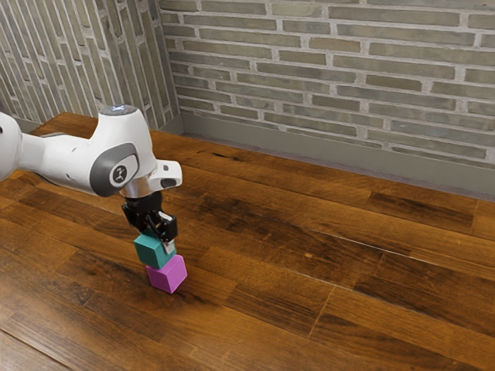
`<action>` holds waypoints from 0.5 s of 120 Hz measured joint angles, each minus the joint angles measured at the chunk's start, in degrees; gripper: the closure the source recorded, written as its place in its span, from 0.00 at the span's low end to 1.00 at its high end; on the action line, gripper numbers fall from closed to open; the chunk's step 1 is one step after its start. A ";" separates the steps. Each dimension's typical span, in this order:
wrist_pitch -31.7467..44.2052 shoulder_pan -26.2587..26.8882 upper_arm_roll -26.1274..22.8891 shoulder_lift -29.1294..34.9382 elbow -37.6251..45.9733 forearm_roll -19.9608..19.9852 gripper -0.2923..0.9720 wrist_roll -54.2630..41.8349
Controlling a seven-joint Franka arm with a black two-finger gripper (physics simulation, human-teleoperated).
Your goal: Pick up the blue block with one arm, and put the blue block on the pink block with one arm
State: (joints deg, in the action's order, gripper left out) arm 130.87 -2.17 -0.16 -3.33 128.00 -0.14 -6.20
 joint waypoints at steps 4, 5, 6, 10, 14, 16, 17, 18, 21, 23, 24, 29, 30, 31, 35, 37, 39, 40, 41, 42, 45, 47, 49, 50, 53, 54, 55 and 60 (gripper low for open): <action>0.01 0.01 0.00 -0.02 0.00 0.01 0.51 -0.01; 0.01 0.02 0.00 -0.02 0.00 0.01 0.51 -0.01; 0.01 0.04 0.00 -0.02 0.00 0.01 0.51 -0.02; 0.02 0.12 0.00 -0.03 0.00 0.01 0.51 -0.02; 0.03 0.22 0.00 -0.03 0.00 0.02 0.51 -0.02; 0.03 0.28 0.00 -0.03 0.00 0.02 0.51 -0.01; 0.03 0.31 0.00 -0.03 0.00 0.02 0.51 -0.01; 0.03 0.34 0.00 -0.03 0.01 0.02 0.51 -0.01; 0.03 0.43 0.00 0.00 0.01 0.02 0.51 0.00; 0.04 0.48 0.00 0.01 0.01 0.02 0.51 0.00; 0.04 0.50 0.00 0.02 0.01 0.03 0.51 0.01; 0.04 0.58 -0.02 0.00 0.00 0.04 0.51 0.02; 0.04 0.60 -0.02 -0.01 0.00 0.04 0.51 0.02; 0.04 0.60 -0.03 -0.01 0.00 0.04 0.51 0.02; 0.04 0.64 -0.02 -0.02 0.01 0.05 0.51 0.04; 0.05 0.64 -0.04 -0.04 0.00 0.06 0.51 0.04; 0.05 0.63 -0.05 -0.06 0.00 0.06 0.51 0.05; 0.05 0.62 -0.06 -0.07 0.00 0.07 0.51 0.05; 0.06 0.62 -0.06 -0.10 0.00 0.07 0.51 0.05; 0.06 0.61 -0.07 -0.13 0.00 0.07 0.51 0.06; 0.07 0.60 -0.08 -0.21 0.00 0.07 0.51 0.06; 0.08 0.59 -0.08 -0.26 0.00 0.08 0.51 0.07; 0.08 0.59 -0.07 -0.29 0.01 0.08 0.51 0.07; 0.08 0.59 -0.06 -0.31 0.01 0.09 0.51 0.08; 0.09 0.57 -0.07 -0.36 0.00 0.09 0.51 0.08; 0.09 0.57 -0.07 -0.37 0.01 0.09 0.51 0.09; 0.10 0.57 -0.08 -0.38 0.01 0.09 0.51 0.09; 0.12 0.57 -0.08 -0.38 0.01 0.10 0.51 0.10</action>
State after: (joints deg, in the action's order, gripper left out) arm 130.99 -1.60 -0.25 -3.71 128.00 -0.04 -6.10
